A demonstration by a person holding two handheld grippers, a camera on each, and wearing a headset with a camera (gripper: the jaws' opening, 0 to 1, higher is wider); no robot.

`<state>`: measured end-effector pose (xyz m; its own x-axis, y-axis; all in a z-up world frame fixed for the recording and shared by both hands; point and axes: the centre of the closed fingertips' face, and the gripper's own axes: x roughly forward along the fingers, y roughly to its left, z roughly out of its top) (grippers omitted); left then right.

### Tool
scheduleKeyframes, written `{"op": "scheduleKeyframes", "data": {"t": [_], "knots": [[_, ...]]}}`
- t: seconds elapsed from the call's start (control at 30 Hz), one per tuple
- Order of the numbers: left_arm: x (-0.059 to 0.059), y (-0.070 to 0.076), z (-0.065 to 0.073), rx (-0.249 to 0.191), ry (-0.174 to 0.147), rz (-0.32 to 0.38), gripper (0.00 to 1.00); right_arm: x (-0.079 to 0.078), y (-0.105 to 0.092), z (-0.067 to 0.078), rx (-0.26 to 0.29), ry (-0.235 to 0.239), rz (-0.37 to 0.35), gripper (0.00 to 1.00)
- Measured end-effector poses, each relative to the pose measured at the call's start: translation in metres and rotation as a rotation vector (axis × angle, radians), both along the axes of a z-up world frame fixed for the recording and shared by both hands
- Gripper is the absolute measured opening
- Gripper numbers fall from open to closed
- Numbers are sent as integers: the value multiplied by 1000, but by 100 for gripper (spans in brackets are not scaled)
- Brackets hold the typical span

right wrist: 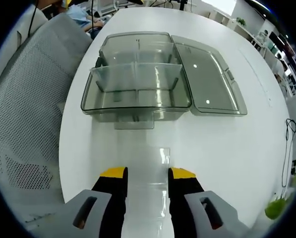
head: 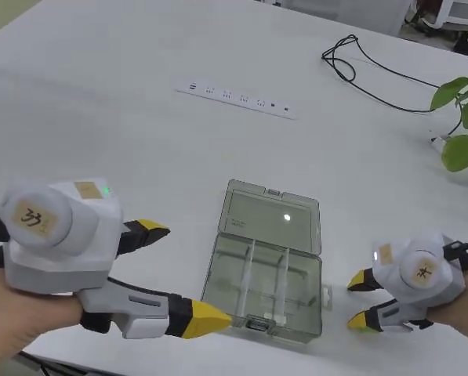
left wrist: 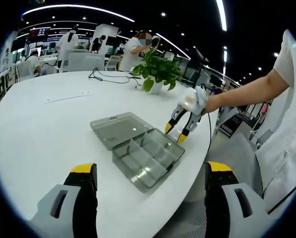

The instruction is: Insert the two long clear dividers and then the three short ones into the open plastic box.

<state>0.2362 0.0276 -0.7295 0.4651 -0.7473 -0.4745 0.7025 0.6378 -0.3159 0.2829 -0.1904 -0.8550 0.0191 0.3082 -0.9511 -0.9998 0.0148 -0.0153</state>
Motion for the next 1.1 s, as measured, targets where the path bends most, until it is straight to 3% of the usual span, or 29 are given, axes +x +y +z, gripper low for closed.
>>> {"op": "scheduleKeyframes", "data": {"t": [0.3,0.6,0.93,1.1], "knots": [[-2,1,1,2,-2,-1,92,0,0,0,1,-2,-12,33],[-5,3,2,5,-6,0,91,-2,-1,9,22,-33,-39,33],[-1,-1,8,-9,-11,-5,90,-1,0,31,53,-89,-67,33],[4,-2,14,-27,-9,5,89,-1,6,51,72,-138,-60,33]]}}
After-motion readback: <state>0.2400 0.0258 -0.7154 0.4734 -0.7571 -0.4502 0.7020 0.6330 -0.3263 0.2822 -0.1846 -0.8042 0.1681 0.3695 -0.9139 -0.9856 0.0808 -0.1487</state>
